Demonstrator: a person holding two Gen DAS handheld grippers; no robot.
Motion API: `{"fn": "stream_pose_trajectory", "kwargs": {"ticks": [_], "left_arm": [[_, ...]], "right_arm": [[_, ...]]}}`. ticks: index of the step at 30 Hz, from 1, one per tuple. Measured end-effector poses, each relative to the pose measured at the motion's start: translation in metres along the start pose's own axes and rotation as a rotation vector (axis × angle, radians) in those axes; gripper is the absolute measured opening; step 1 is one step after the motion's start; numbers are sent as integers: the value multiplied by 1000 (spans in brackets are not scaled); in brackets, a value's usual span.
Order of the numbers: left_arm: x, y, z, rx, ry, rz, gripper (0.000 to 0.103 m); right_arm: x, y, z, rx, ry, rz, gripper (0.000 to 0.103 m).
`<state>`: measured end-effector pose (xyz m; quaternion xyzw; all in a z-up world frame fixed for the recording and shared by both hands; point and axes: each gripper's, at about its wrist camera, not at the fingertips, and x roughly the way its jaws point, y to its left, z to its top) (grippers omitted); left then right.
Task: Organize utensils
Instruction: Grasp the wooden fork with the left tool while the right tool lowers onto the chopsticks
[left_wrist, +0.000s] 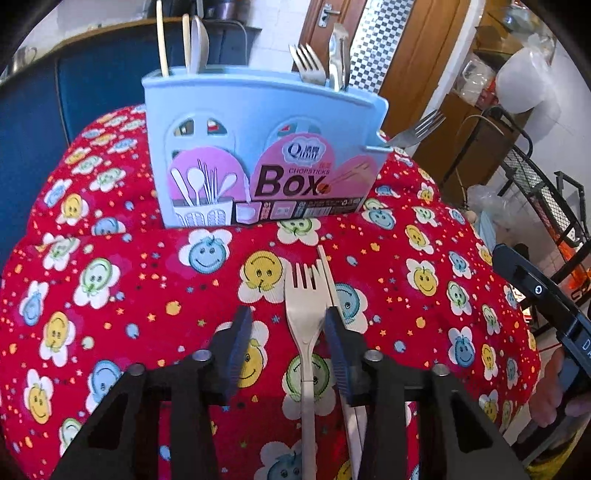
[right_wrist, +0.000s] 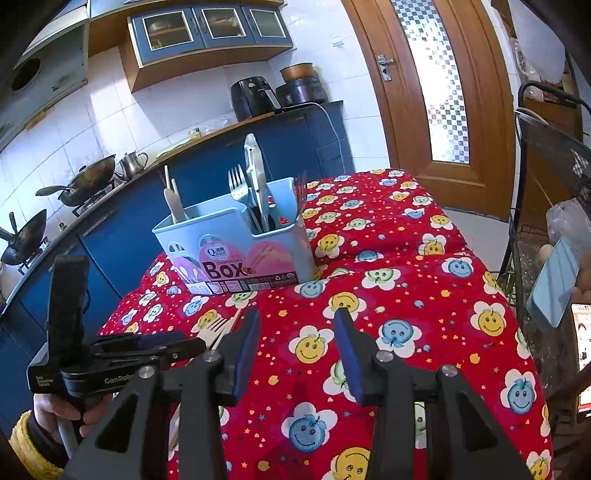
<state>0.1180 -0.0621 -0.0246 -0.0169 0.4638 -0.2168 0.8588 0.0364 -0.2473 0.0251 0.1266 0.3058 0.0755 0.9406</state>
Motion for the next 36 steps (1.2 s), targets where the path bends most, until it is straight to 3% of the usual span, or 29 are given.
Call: {"fn": "stream_pose_trajectory", "kwargs": {"ticks": [7,11,18,25,34,36], "left_arm": [[6,-2,4,-18,28,-52,24],[7,-5,4,-14,34,-74,9],[5,-8,3,-21,15,-78,4],[-21,2,2,-29,-76,-51,4],[-58,19,-6,-22,-193,25,4],[-65,24,-9,-24,-211,31,4]], "right_arm": [[1,-3,-1,4,2,3,44],[3,-4,-2,6,6,4,44],[4,-3,-4,10,17,11,44],[11,7,-4,-9,51,36,44],[36,36,-8,-10,235,141,44],[43,42,-11,-5,284,159,38]]}}
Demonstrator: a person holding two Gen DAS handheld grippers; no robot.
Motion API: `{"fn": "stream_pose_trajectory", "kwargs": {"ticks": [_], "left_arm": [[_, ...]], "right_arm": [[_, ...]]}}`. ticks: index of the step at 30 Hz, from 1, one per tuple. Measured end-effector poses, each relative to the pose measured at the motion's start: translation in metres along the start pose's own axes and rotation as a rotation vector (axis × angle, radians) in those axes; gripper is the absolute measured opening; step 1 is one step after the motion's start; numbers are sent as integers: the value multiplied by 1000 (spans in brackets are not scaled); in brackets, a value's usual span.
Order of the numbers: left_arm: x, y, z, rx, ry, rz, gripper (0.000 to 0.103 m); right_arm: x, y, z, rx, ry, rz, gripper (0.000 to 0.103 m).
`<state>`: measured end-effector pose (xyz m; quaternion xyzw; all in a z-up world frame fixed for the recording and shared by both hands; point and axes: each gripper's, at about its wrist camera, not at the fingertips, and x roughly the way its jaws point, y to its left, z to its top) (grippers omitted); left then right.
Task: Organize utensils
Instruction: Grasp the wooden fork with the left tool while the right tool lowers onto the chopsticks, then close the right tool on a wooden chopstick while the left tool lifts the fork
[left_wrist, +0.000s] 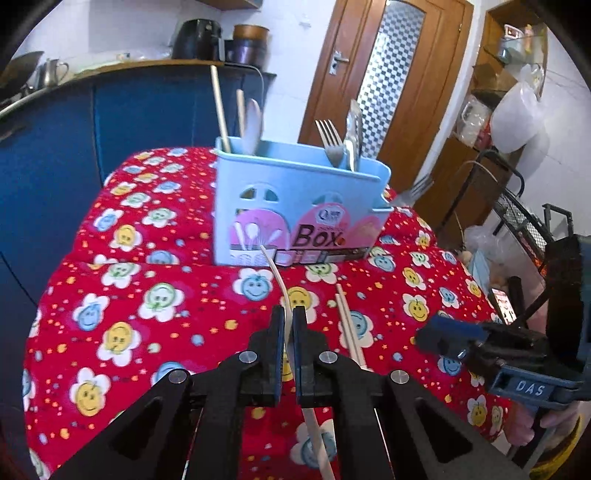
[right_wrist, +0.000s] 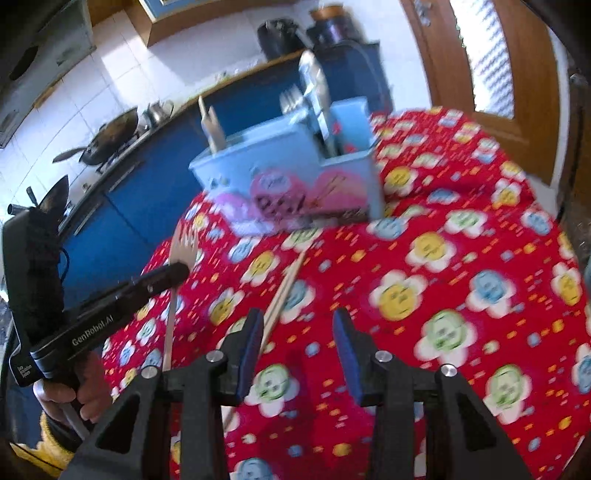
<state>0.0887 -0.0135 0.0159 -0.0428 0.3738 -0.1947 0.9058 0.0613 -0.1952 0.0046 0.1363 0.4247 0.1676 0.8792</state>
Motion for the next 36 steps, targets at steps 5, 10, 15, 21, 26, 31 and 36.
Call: {"fn": "stream_pose_trajectory", "kwargs": {"ticks": [5,10,15,21,26,31,36], "left_arm": [[-11,9,-4,-2,-38,14,4],[-19,17,-9,-16,-67,6,4],[-25,23,-13,-39,-82,-15,4],[-26,29,-16,-61,-88,-41,4],[-27,32,-18,-71,-94,-49,4],[-28,34,-19,-79,-102,-57,4],[-30,36,-19,-77,-110,-54,4]], "right_arm": [[17,16,-1,-16,97,-11,36],[30,32,-2,-41,157,-33,33],[46,36,-3,-33,228,-60,13],[48,36,1,-3,255,-76,10],[56,32,10,30,312,-75,10],[71,33,30,41,383,-124,10],[77,33,39,37,411,-152,10]]}}
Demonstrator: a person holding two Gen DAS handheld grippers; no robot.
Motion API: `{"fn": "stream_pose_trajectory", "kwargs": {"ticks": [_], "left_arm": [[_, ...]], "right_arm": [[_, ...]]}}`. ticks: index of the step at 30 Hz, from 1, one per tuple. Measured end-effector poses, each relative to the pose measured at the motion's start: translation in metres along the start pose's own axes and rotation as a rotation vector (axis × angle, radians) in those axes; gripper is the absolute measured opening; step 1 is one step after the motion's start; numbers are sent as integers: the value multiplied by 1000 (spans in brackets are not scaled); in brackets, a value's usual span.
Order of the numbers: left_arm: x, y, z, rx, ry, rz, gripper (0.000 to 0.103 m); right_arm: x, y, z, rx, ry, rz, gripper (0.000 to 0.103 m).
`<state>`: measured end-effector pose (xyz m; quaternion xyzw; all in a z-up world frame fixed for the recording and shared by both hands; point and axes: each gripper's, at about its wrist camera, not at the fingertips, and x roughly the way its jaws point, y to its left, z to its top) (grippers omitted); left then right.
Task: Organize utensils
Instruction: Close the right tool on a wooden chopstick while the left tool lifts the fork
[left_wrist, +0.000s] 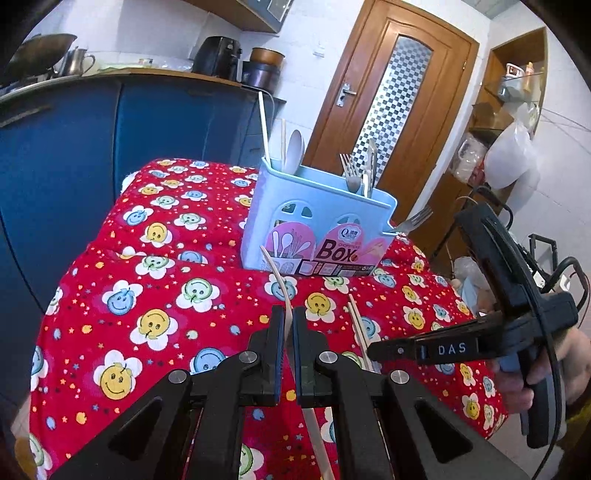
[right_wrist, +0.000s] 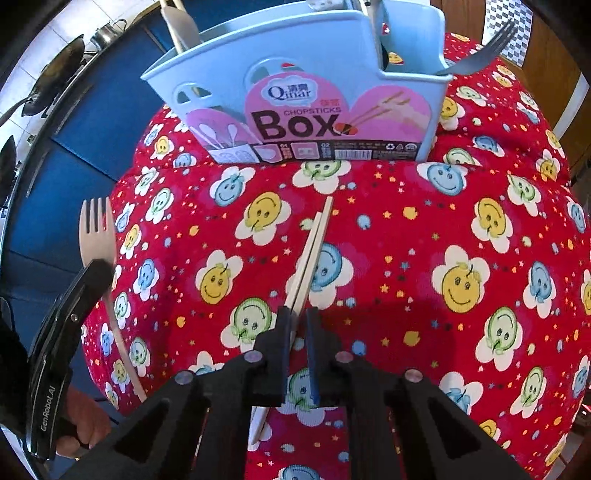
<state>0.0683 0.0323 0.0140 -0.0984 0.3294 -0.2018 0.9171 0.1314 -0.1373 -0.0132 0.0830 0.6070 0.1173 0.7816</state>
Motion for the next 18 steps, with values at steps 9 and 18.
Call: {"fn": "stream_pose_trajectory", "kwargs": {"ticks": [9,18], "left_arm": [[1,2,2,-5,-4,-7,4],[1,0,3,1,-8,-4,4]], "right_arm": [[-2,1,-4,-16,25,-35,10],[13,19,12,-58,67,-65,11]]}}
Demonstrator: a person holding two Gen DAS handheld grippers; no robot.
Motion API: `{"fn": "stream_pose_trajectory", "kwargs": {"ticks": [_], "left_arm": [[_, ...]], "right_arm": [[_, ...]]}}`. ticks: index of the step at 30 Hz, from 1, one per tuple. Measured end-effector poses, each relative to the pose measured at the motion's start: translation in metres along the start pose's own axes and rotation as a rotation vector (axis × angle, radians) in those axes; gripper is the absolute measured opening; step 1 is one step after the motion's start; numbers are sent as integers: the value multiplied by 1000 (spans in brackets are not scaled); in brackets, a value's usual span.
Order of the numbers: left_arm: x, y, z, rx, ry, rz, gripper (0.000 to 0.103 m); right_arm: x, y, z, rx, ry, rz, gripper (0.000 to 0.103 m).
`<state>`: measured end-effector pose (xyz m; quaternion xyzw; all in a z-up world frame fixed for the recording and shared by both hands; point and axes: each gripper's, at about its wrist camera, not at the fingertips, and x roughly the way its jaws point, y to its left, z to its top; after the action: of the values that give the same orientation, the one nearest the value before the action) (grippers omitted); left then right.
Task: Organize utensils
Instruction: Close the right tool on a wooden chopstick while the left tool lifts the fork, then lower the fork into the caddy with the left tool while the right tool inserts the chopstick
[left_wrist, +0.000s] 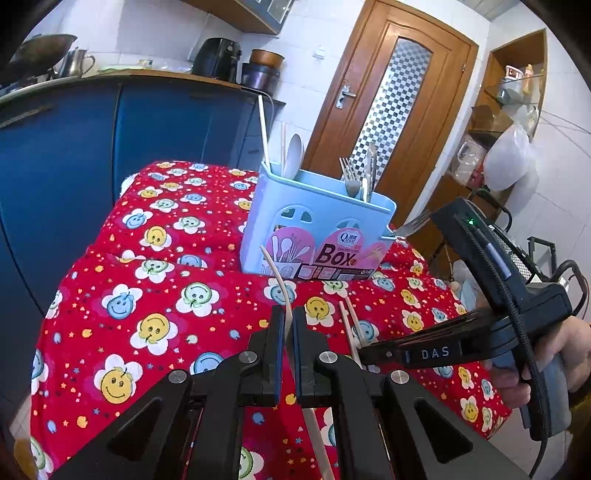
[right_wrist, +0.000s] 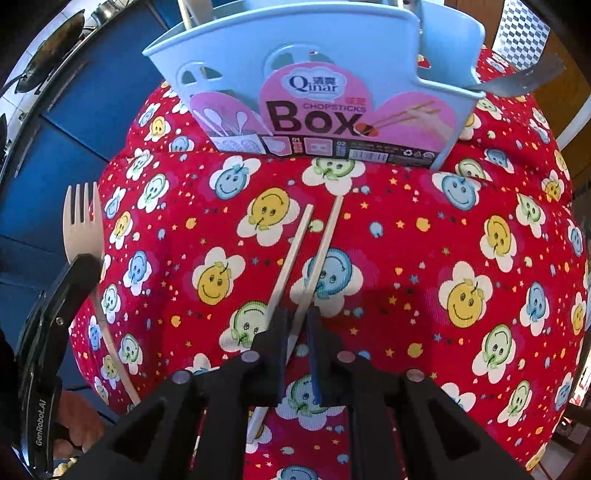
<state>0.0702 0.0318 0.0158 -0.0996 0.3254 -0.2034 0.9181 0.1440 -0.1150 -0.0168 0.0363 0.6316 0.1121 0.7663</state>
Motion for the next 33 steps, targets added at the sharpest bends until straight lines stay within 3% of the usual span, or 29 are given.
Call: {"fn": "stream_pose_trajectory", "kwargs": {"ticks": [8,13,19,26,33], "left_arm": [[1,-3,3,10,2,7,4],[0,-8,7,24,-6,15,4],[-1,-14,16,50,-32,22,4],[0,-26,40,82,-97,37,4],[0,-44,77,136,-199,66,4]], "right_arm": [[3,-5,10,16,9,30,11],[0,-12,3,4,-46,76,8],[-31,-41,-22,37,-234,191,7],[-75,-59,-39,25,-491,235,7],[-111,-68,-29,11,-687,245,7]]}}
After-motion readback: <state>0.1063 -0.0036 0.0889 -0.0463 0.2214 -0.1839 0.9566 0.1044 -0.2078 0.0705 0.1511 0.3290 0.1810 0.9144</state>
